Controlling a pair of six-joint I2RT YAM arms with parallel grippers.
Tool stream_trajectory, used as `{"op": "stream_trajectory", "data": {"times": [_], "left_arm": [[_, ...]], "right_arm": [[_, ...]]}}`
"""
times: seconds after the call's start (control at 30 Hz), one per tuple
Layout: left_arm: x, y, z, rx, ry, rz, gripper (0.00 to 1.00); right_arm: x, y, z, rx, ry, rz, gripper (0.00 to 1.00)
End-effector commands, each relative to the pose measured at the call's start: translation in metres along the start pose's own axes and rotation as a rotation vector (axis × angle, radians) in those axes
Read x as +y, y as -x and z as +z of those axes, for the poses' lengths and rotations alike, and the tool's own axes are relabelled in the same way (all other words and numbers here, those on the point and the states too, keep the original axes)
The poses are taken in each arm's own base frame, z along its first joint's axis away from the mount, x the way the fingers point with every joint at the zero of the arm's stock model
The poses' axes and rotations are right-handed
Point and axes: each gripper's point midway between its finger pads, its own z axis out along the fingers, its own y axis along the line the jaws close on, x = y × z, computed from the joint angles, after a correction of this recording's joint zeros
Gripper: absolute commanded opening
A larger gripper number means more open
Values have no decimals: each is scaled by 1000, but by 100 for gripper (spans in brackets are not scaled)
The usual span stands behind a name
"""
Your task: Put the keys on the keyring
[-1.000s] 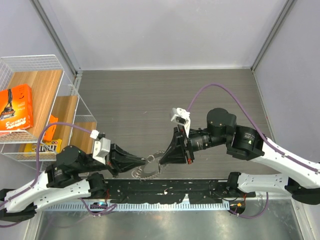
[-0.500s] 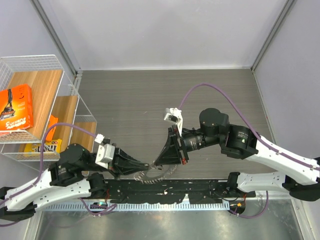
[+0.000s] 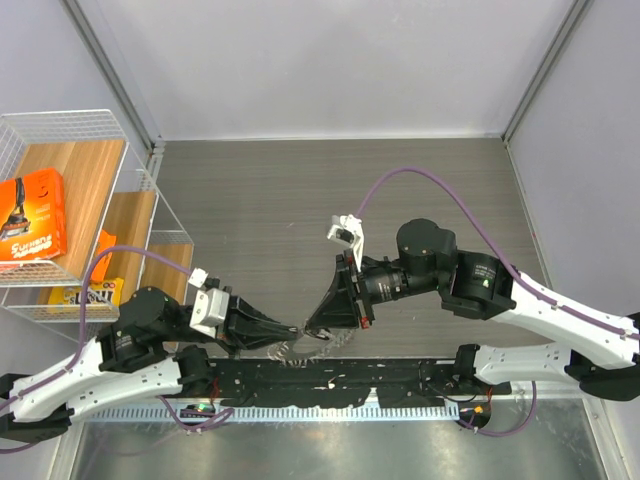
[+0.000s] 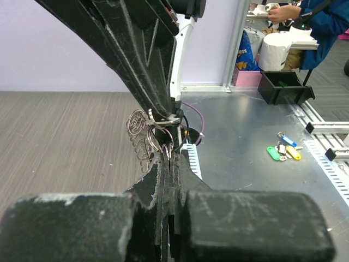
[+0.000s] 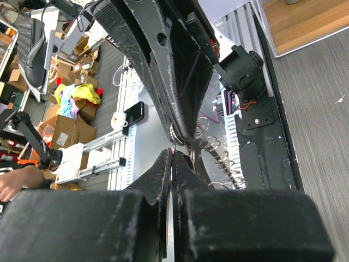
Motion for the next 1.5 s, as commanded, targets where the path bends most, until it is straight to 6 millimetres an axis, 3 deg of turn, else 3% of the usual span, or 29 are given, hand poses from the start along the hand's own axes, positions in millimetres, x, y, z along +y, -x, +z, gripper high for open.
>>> {"op": "stream_trajectory", "data": {"times": [0.0,0.33,0.87,1.1,1.47], "left_arm": [[-7,40,-2,-118,-31,80,0],[-4,41,-4,-120,-8,92,0],[-2,43,-8,-123,15,104,0],[-1,40,-8,-110,18,96,0],[1,37,-7,-101,26,92,0]], "right_arm": [[-5,6,4,-35,-32,17,6],[-8,-3,13,6,-23,52,6],[-17,-17,12,64,-81,55,6],[-11,-25,19,105,-48,63,6],[-3,-20,18,85,-24,55,6]]}}
